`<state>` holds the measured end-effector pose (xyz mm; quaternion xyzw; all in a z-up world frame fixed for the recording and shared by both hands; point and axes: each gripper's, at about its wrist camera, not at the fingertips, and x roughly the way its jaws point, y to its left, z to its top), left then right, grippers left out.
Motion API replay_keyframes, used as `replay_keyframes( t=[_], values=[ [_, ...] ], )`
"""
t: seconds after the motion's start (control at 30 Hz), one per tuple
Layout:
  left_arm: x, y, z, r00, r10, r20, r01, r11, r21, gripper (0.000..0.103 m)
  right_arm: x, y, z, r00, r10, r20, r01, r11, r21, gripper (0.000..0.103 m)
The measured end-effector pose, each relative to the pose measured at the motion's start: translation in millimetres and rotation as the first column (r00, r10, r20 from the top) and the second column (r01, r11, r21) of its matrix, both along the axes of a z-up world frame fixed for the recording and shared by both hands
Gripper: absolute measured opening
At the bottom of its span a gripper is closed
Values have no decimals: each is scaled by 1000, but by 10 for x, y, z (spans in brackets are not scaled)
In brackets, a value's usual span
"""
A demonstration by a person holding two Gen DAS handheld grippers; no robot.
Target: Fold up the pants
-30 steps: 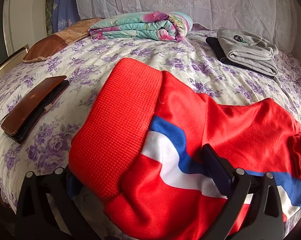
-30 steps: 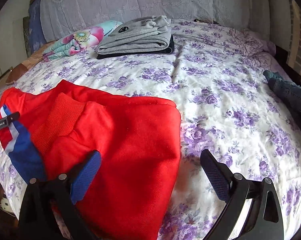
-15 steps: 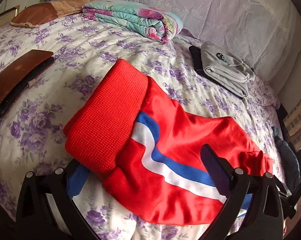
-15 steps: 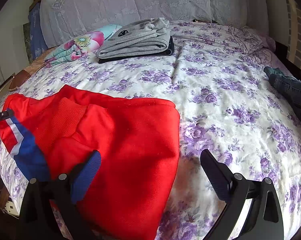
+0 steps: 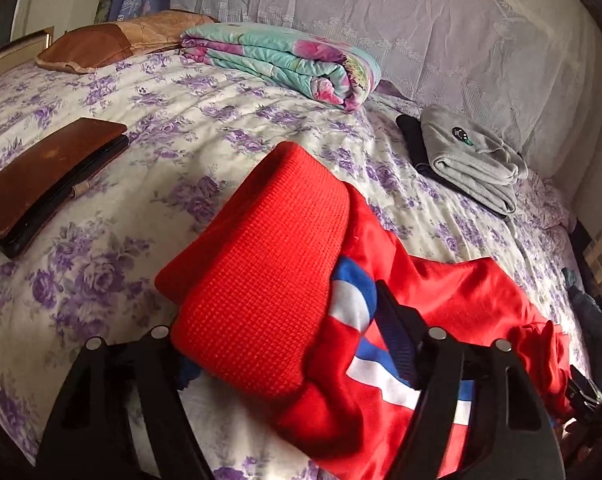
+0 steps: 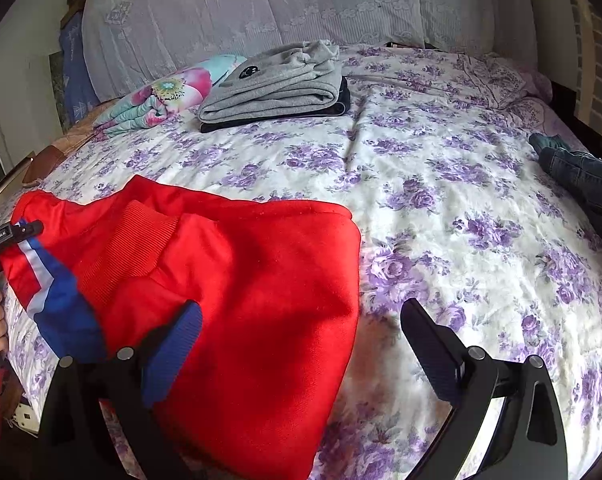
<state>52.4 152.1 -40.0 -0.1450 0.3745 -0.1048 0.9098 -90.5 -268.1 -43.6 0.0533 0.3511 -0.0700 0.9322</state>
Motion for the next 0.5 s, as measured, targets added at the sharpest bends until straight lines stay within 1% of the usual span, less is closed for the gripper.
replay_keyframes(
  t=[0.1,0.17,0.3,0.33,0.4,0.5],
  values=[
    [-8,62,31,1000,-5,-7,5,999,-44,60,-32,-2,18,1000,2,23,-2,1000,-2,100],
    [-3,99,52,1000,-15,-8,14,997,-81,52,-43,9,25,999,3,32,-2,1000,-7,100],
    [11,93,59,1000,-19,-6,19,996,-92,44,-25,10,25,1000,7,28,-7,1000,-13,100],
    [-4,88,73,1000,-21,-2,21,995,-98,40,-30,6,26,1000,8,30,-8,1000,-12,100],
    [-65,53,137,1000,-21,21,23,996,-85,38,-78,0,54,998,-4,61,5,1000,-14,99],
    [-201,-96,321,996,-30,87,30,1000,3,38,-322,-21,168,983,-54,177,57,998,-11,100]
  ],
)
